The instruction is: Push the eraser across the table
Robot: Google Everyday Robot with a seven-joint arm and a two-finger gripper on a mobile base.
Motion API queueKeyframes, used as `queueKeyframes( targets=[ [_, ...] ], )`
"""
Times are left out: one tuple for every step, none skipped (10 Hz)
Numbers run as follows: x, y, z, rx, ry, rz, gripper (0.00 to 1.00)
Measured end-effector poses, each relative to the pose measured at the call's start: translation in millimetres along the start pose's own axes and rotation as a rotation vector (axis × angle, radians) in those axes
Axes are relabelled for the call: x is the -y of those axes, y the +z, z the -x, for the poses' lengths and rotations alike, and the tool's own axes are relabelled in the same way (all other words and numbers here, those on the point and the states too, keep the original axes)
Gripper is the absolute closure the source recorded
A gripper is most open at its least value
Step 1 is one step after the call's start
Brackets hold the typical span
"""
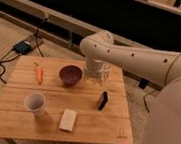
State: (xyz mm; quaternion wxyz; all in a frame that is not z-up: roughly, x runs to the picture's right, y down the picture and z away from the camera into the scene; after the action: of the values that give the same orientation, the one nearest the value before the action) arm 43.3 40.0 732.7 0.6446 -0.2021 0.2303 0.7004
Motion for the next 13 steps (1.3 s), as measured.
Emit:
queueKeyframes(
  targets=[
    [13.4, -2.1, 0.6, 0.007, 0.022, -0.005, 0.35],
    [33.8, -5.5, -3.0, 0.012, 0.06, -0.017, 0.35],
    [49.1, -7.2, -8.3, 0.012, 0.086, -0.029, 0.35],
    [61.9, -7.8, -14.4, 0.007, 0.11, -0.038, 0.35],
    [84.8, -8.4, -25.9, -0.01, 0.151, -0.057, 0.35],
    [88.1, -8.2, -27.0, -0.012, 0.157, -0.06, 0.35],
    [105.1, -6.1, -32.8, -0.026, 0.187, -0.075, 0.35],
    [114.6, -0.5, -34.3, -0.044, 0.204, -0.088, 0.35],
    [120.0, 4.5, -33.5, -0.06, 0.215, -0.095, 0.35],
    [125.2, 10.1, -30.9, -0.073, 0.218, -0.101, 0.35],
    [132.2, 17.5, -26.4, -0.09, 0.223, -0.108, 0.35],
    [138.1, 24.0, -22.0, -0.104, 0.229, -0.113, 0.35],
    [144.0, 30.9, -18.3, -0.118, 0.235, -0.118, 0.35]
  ],
)
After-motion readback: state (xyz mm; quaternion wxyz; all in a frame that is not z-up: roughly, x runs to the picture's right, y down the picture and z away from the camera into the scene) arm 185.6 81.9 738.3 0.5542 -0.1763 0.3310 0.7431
